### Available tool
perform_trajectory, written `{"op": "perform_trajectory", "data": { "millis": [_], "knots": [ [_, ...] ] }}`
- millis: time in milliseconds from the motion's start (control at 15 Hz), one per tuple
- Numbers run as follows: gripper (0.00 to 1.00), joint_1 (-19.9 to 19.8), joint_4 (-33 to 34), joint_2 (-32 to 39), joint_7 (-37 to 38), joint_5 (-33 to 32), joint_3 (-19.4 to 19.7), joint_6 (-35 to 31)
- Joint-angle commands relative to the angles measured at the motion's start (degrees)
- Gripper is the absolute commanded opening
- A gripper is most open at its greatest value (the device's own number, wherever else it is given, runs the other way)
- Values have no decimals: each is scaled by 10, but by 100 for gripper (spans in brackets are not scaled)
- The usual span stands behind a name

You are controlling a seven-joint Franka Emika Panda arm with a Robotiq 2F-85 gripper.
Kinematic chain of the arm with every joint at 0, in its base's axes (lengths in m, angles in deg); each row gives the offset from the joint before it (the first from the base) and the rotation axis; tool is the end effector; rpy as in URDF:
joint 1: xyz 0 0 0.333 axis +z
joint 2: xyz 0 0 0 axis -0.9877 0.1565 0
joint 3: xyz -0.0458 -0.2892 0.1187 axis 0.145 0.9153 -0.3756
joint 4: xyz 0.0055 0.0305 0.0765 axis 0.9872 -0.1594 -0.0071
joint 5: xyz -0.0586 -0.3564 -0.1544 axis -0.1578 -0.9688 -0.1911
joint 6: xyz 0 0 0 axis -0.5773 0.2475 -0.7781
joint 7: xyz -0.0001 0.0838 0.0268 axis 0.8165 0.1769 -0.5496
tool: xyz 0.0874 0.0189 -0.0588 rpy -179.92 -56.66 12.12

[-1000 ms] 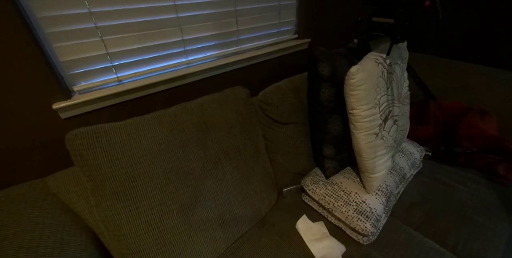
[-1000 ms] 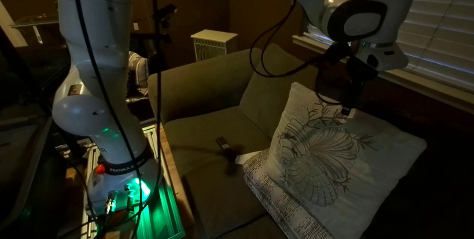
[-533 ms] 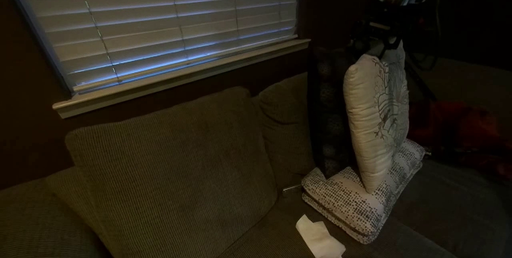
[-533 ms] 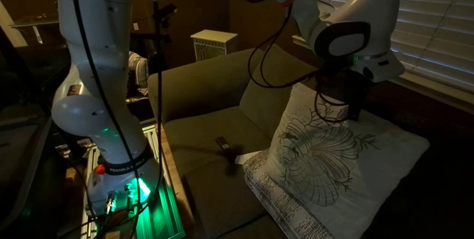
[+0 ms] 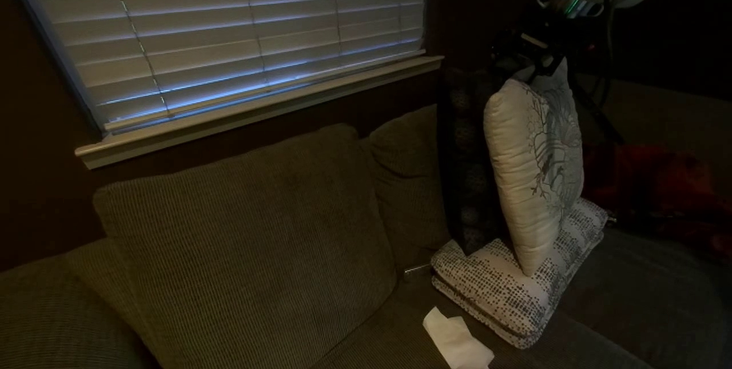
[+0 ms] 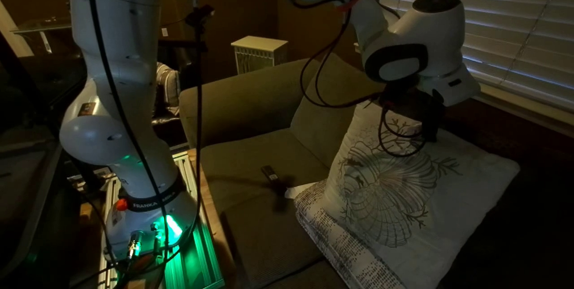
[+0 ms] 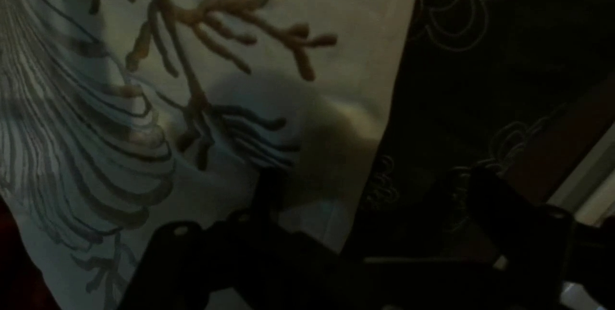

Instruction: Move the black and white pillows to the left

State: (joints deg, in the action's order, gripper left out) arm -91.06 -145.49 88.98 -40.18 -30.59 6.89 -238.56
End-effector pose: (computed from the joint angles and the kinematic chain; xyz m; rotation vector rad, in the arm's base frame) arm 0.6169 -0.2056 0.3373 -2.4221 1.5115 -0.6445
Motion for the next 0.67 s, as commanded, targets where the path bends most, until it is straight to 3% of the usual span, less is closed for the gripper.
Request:
{"op": "perform_trajectory", "data": {
  "millis": [0, 600],
  "knots": [
    [100, -20, 11, 13, -56, 47, -27, -23],
    [100, -34, 59, 57, -83, 50, -36, 5]
  ]
}}
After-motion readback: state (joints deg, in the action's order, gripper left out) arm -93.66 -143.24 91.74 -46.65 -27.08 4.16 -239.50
